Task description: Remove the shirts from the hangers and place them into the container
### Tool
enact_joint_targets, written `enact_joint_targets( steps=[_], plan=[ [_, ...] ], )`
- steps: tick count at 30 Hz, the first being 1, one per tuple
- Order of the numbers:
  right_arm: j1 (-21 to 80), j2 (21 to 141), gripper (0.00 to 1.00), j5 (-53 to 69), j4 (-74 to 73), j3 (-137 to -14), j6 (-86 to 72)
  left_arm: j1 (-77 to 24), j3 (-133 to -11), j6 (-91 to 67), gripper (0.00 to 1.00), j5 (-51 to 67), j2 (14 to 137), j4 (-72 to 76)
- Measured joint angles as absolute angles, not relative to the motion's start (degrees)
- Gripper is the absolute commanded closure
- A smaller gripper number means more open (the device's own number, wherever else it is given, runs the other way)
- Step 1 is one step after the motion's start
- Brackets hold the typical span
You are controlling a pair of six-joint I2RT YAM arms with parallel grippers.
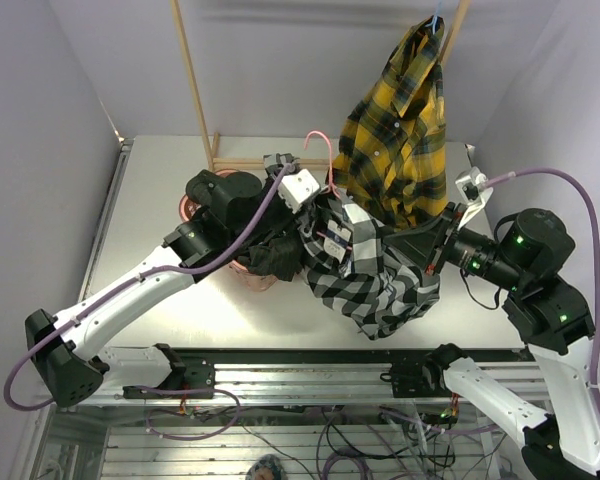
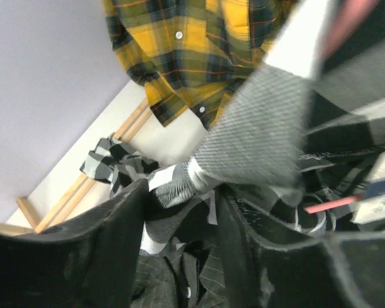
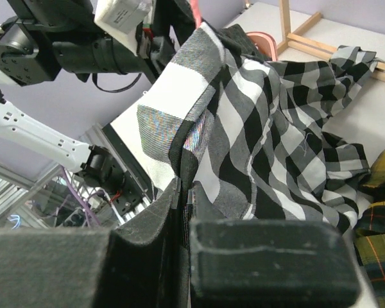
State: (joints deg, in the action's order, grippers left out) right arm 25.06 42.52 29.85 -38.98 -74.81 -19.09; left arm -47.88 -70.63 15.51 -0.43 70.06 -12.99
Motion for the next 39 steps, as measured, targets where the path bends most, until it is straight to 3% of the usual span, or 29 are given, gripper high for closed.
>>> enact_joint_targets(
  steps=[2, 3, 15, 18, 20, 21, 31, 39],
  plan=[
    [25.06, 42.50, 1.00, 30.00, -39.86, -75.11, -19.09, -48.18, -69.19, 16.47, 0.89, -2.92, 70.08, -11.55],
    [25.06, 42.50, 1.00, 30.13, -40.34, -75.22, -19.09, -48.18, -68.66, 17.02, 0.92, -3.97, 70.08, -10.92],
    [24.88, 43.22, 1.00, 27.49, -39.62, -76.09, -18.46, -49.36, -63.75, 22.13, 0.93, -8.49, 66.43, -7.07],
    [25.08, 44.40, 0.70, 25.67, -39.31, -77.32, -18.22, -49.41, -63.53, 22.13, 0.93, -10.09, 65.14, -7.01],
    [25.08, 45.58, 0.55, 23.16, -38.87, -78.46, -17.93, -49.41, -63.53, 22.11, 0.93, -11.92, 64.58, -7.18],
    [25.08, 46.13, 0.53, 21.98, -38.72, -79.11, -17.98, -49.41, -63.53, 22.09, 0.93, -12.80, 64.45, -7.22],
    [25.02, 51.44, 0.52, 15.35, -39.40, -92.95, -15.33, -49.39, -66.76, 18.55, 0.93, -20.53, 64.53, -9.96],
    [25.02, 50.81, 0.52, 16.36, -39.53, -92.33, -14.15, -49.39, -79.40, 17.96, 0.93, -23.59, 69.97, -18.70]
  ],
)
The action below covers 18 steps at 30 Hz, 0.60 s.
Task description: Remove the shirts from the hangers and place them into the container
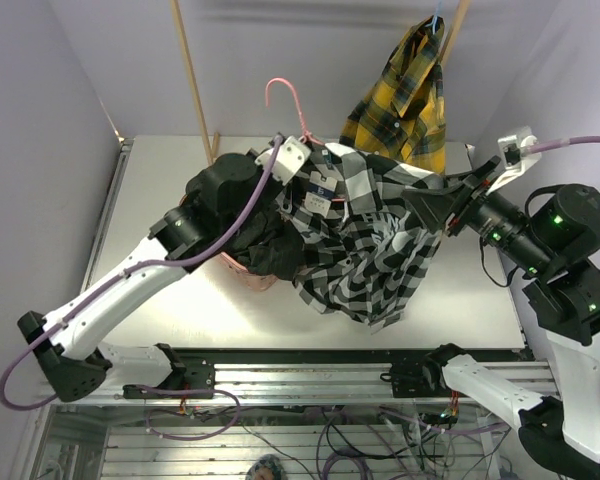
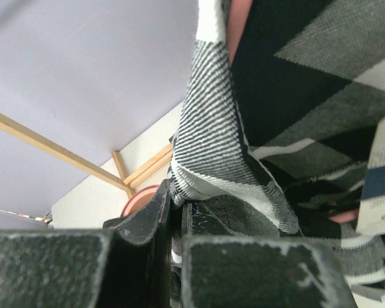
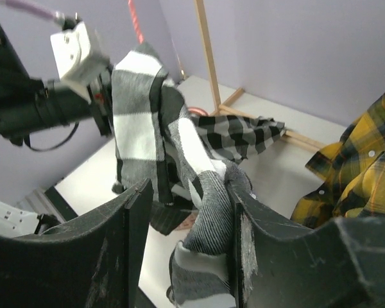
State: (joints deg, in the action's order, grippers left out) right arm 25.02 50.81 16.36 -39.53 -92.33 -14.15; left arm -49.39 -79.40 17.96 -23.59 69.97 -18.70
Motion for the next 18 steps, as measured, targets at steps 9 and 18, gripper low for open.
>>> enact_joint_targets(
  steps=[9, 18],
  plan=[
    [24.97, 51.03, 0.53, 13.28, -43.27, -91.92, -11.97, -51.16, -100.01, 17.72, 0.93, -27.70, 83.79, -33.71],
    [24.97, 50.28, 0.53, -10.55, -47.94, -94.59, -10.55, -52.82, -100.77, 17.58, 0.93, -38.00, 86.17, -36.47]
  ],
)
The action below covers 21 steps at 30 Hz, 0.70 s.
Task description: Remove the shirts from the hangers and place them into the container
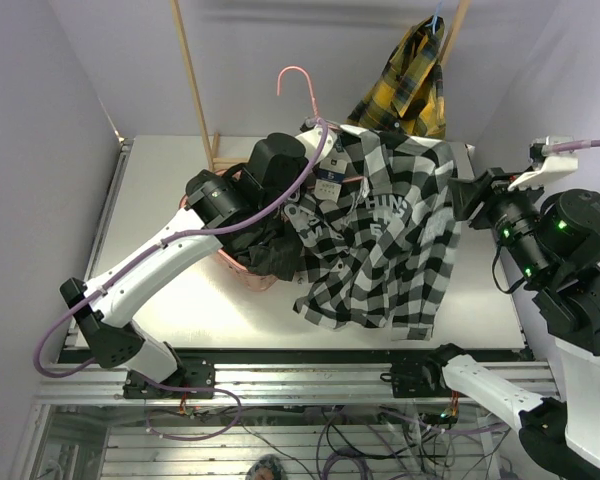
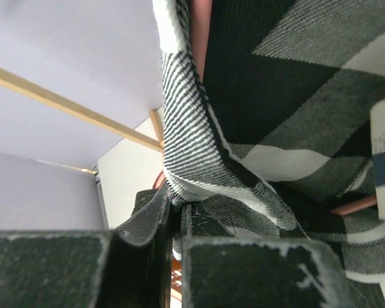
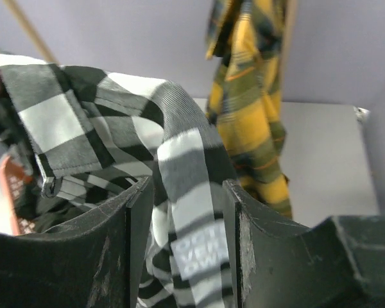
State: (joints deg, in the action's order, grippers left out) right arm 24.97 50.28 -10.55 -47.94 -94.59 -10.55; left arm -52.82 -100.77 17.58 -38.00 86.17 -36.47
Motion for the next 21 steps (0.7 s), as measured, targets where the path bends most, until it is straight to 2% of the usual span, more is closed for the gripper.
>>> enact_joint_targets(
  steps=[5, 14, 21],
  plan=[
    [24.97, 50.26, 0.53, -16.08, -48.27, -94.21, -10.35, -53.52, -101.10, 18.50, 0.93, -42.50, 86.98, -36.49],
    [24.97, 48.23, 0.53, 8.27, -40.62, -83.68, -10.37, -56.90, -104.75, 19.59, 0.93, -46.39, 90.70, -37.23],
    [24.97, 50.98, 0.53, 15.66, -34.39, -73.25, -13.67, -59.37, -107.00, 19.70, 0.93, -47.44, 91.55, -38.50]
  ],
)
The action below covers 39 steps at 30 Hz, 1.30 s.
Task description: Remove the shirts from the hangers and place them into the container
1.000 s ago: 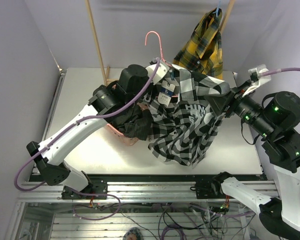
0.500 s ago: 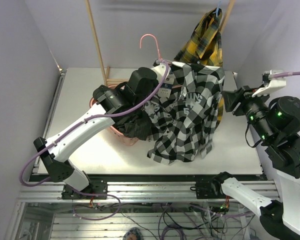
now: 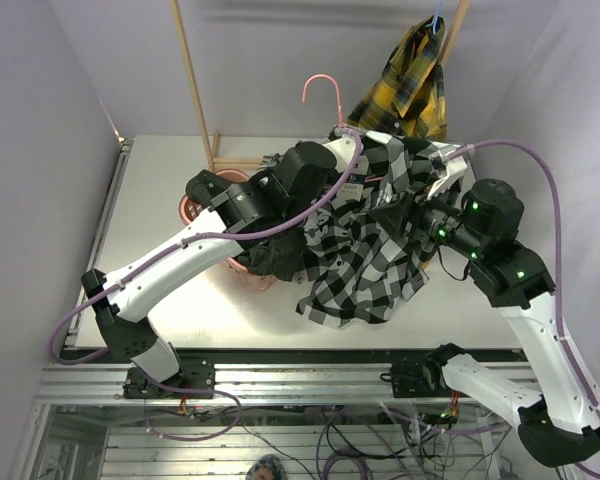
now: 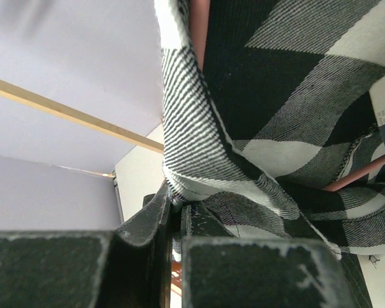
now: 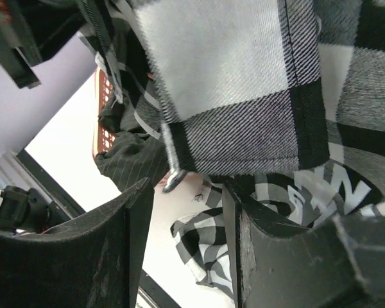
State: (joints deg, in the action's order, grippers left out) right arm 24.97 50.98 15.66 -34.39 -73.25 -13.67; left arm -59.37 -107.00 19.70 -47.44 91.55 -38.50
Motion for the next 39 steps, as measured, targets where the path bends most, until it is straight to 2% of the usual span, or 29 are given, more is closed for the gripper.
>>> enact_joint_targets(
  steps=[5, 7, 9, 11, 17, 26, 33, 39],
  plan=[
    [24.97, 51.13, 0.53, 15.88, -29.91, -68.99, -16.71, -60.58, -107.48, 19.68, 0.93, -47.90, 91.64, -39.11],
    [24.97, 51.03, 0.56, 15.62, -27.51, -67.64, -17.76, -60.95, -107.46, 19.64, 0.93, -47.94, 91.64, -39.20],
    [24.97, 50.83, 0.72, 14.59, -24.60, -65.78, -19.05, -61.25, -107.46, 19.53, 0.93, -47.97, 91.64, -39.24],
    [24.97, 50.61, 1.00, 12.45, -22.48, -63.96, -20.18, -61.47, -107.42, 19.42, 0.93, -48.01, 91.61, -39.24],
    [24.99, 50.28, 1.00, 0.73, -23.38, -64.29, -21.71, -61.73, -103.98, 18.74, 0.93, -48.97, 90.17, -38.83],
    [25.43, 48.80, 1.00, -21.37, -38.94, -79.96, -18.20, -62.92, -90.17, 18.41, 0.93, -49.34, 82.61, -34.87],
    [26.74, 50.70, 1.00, -25.26, -45.78, -85.34, -16.14, -64.51, -79.46, 19.22, 0.93, -46.22, 73.38, -26.06],
    [27.11, 53.98, 1.00, -22.20, -47.92, -91.33, -14.37, -64.62, -73.67, 20.45, 0.93, -45.71, 68.55, -20.16]
  ],
)
